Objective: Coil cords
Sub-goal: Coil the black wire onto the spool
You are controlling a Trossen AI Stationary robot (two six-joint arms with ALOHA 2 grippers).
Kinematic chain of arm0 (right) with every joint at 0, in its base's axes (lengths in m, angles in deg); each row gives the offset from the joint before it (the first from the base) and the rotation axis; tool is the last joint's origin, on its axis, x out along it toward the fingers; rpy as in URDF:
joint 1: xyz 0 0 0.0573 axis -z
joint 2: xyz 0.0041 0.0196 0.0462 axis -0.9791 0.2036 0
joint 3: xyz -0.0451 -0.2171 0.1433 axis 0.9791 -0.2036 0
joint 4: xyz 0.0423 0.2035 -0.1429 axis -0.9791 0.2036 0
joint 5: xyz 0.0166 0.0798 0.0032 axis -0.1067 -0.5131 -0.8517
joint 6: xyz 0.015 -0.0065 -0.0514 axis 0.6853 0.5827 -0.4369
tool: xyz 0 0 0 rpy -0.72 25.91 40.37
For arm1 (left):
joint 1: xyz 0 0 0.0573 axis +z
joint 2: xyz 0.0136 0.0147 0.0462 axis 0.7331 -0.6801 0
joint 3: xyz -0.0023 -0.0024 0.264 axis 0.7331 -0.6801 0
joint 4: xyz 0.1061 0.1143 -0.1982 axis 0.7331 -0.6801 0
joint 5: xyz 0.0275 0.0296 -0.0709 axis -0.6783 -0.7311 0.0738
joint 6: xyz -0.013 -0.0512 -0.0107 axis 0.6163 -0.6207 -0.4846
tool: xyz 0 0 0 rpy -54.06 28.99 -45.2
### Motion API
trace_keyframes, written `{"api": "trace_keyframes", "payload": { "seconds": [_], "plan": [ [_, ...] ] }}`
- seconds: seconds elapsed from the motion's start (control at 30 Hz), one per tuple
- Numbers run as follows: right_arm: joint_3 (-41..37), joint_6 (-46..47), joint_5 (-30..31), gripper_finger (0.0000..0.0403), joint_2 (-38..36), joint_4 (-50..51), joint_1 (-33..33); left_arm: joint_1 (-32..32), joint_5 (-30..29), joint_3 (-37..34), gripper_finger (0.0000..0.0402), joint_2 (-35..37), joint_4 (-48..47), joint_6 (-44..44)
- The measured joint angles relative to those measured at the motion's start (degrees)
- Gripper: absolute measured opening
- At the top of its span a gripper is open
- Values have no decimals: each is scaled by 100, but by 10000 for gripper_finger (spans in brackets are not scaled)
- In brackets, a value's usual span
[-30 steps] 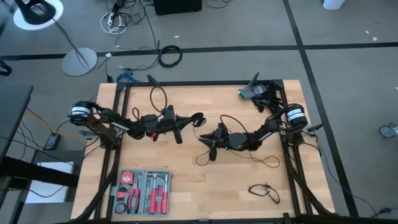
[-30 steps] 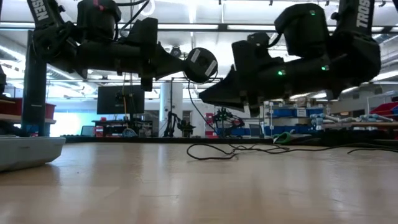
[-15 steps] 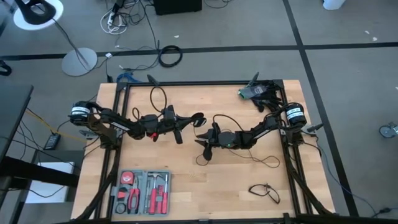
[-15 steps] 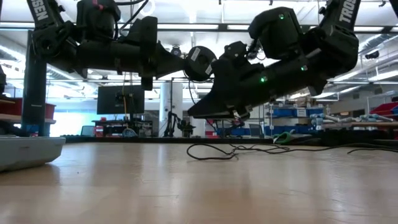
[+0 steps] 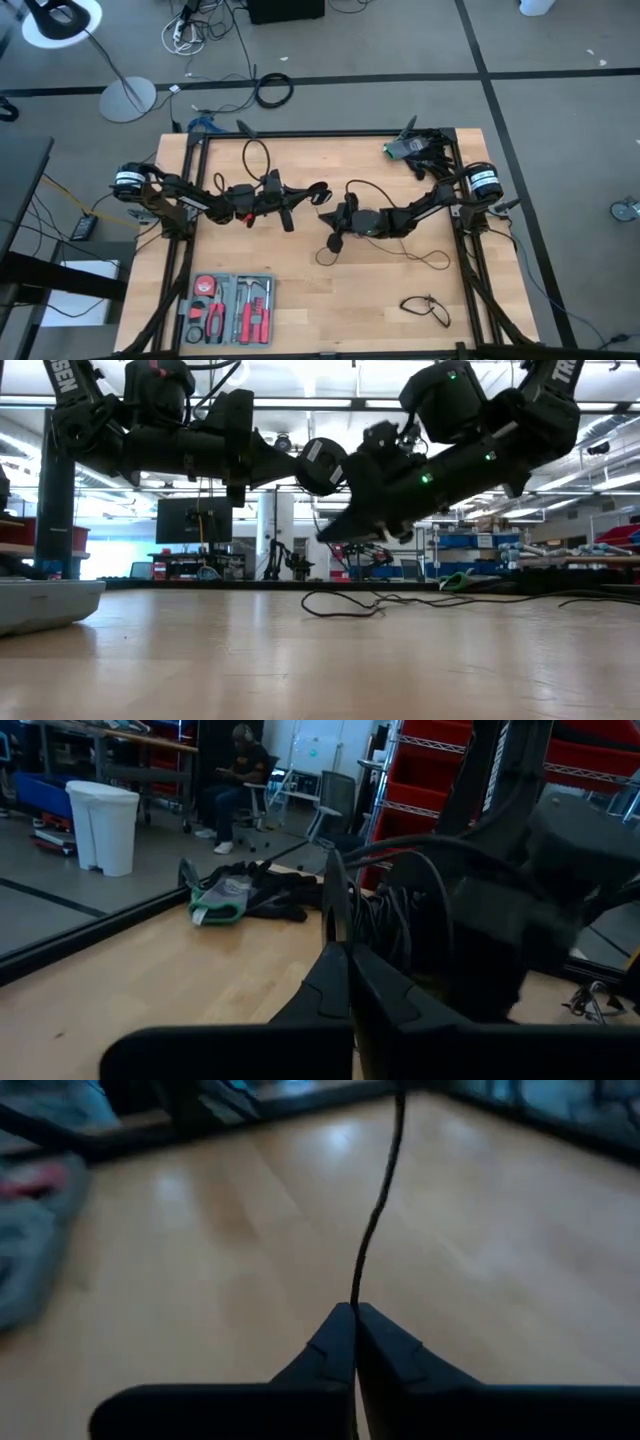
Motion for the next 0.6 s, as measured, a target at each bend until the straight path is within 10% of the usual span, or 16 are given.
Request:
{"api": "trace_keyframes", "payload": {
  "seconds": [0.43,0.6],
  "plan": [
    [-4,1582,1500,1,-2210,4721,-221,-2,23,0,0,-4,-111,-13],
    [-7,1509,1710,1,-3054,5021,10,-4,-7,2,0,-4,-376,-54]
  ]
}}
